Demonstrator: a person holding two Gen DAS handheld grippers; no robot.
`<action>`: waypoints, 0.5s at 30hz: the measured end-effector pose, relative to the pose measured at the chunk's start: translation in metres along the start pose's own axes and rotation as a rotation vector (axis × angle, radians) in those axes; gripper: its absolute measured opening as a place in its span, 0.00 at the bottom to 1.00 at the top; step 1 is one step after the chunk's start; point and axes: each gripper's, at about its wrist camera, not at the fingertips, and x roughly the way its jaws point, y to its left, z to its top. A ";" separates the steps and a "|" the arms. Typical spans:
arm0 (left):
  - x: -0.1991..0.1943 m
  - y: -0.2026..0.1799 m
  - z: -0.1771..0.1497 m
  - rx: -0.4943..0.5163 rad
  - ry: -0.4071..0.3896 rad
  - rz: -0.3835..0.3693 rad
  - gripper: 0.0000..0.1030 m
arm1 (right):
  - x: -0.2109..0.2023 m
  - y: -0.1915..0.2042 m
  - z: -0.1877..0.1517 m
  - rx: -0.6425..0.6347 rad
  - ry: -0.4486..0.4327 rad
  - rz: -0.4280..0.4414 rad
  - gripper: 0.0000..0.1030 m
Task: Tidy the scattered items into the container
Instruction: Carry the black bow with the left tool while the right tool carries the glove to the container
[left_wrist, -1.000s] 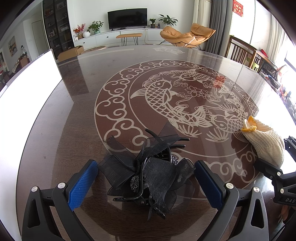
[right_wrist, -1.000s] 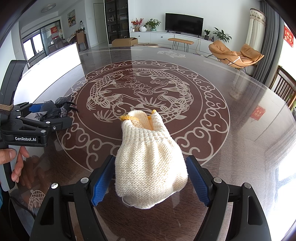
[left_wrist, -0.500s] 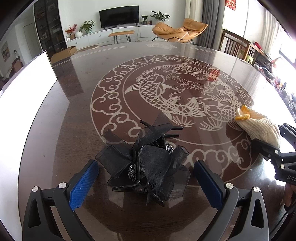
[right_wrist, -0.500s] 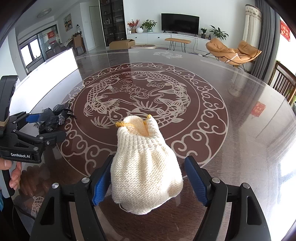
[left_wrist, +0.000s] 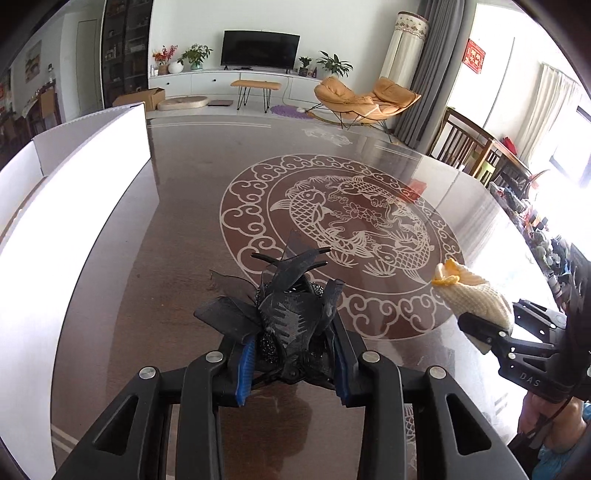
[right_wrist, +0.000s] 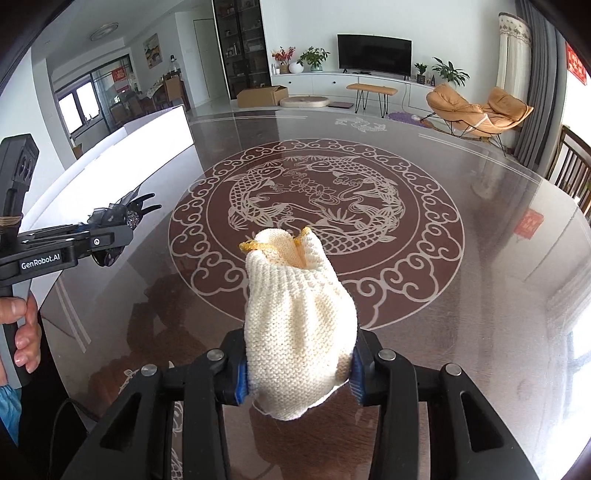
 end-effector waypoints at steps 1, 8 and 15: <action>-0.014 0.005 0.002 -0.002 -0.018 0.003 0.33 | -0.002 0.011 0.003 -0.011 -0.006 0.020 0.40; -0.108 0.115 0.038 -0.086 -0.087 0.126 0.34 | -0.007 0.132 0.103 -0.138 -0.107 0.232 0.40; -0.120 0.254 0.088 -0.267 -0.076 0.299 0.34 | 0.034 0.281 0.229 -0.258 -0.121 0.392 0.40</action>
